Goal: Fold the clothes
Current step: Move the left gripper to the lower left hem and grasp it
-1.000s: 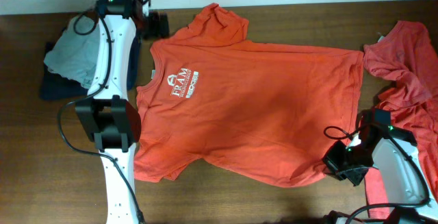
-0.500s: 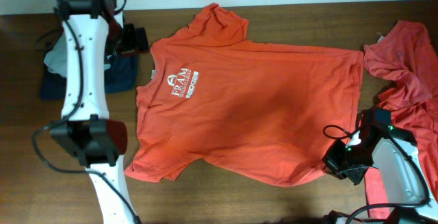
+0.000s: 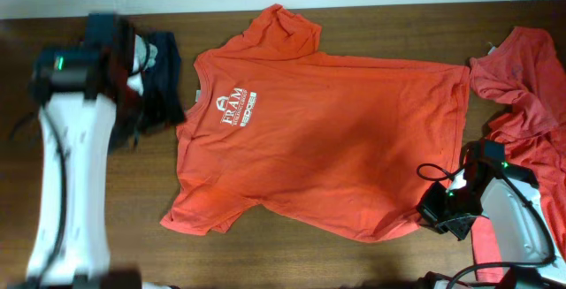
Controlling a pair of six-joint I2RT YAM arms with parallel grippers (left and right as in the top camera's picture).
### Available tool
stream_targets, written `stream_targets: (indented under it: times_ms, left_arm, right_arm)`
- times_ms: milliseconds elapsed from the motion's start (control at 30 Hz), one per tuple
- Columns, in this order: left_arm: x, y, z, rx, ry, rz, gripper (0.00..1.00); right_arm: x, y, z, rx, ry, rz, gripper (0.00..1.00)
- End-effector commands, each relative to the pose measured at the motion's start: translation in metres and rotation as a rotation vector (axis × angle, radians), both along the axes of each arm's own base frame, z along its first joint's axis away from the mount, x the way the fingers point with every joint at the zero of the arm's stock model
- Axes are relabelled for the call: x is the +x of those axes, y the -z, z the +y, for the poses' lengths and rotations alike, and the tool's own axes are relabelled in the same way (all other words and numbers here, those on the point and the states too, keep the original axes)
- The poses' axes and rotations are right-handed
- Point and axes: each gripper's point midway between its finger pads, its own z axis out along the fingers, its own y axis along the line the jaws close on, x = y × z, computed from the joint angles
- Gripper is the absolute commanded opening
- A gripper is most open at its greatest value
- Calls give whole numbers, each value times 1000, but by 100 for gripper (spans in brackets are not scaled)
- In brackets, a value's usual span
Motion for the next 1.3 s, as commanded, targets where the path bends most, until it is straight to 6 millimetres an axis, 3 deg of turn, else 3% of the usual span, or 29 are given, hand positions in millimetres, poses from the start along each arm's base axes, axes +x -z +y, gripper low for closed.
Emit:
stream_targets:
  times_ms: [0,200,267,400,567,800,867,967,1133,1200,1267]
  left_arm:
    - [-27,33,6,22,-43,53,99]
    - [-39,110,4,17,-6,139,98]
    - [-41,131,3,13,-6,158,75]
    - [-53,163,8,39,-8,213,67]
    - [-65,183,20,109,-11,250,67]
    - [-81,217,19,101,-9,270,65]
    - [-87,224,19,101,-8,276,43]
    - [-87,231,19,101,-9,264,28]
    - [-82,235,18,100,-11,235,29]
    - [-79,236,18,99,-12,221,37]
    - [-76,237,18,99,-12,208,38]
  right_arm:
    - [3,-2,1,3,-10,-9,4]
    - [7,-1,0,-3,-11,-25,4]
    - [7,-1,0,-4,-11,-27,4]
    - [7,-1,0,-4,-11,-27,4]
    - [7,-1,0,-4,-11,-27,4]
    - [7,-1,0,-4,-11,-27,4]
    - [7,-1,0,-4,-11,-27,4]
    - [7,-1,0,-4,-11,-27,4]
    - [7,-1,0,-4,-11,-27,4]
    - [7,-1,0,-4,-10,-27,4]
    - [7,-1,0,-4,-11,-27,4]
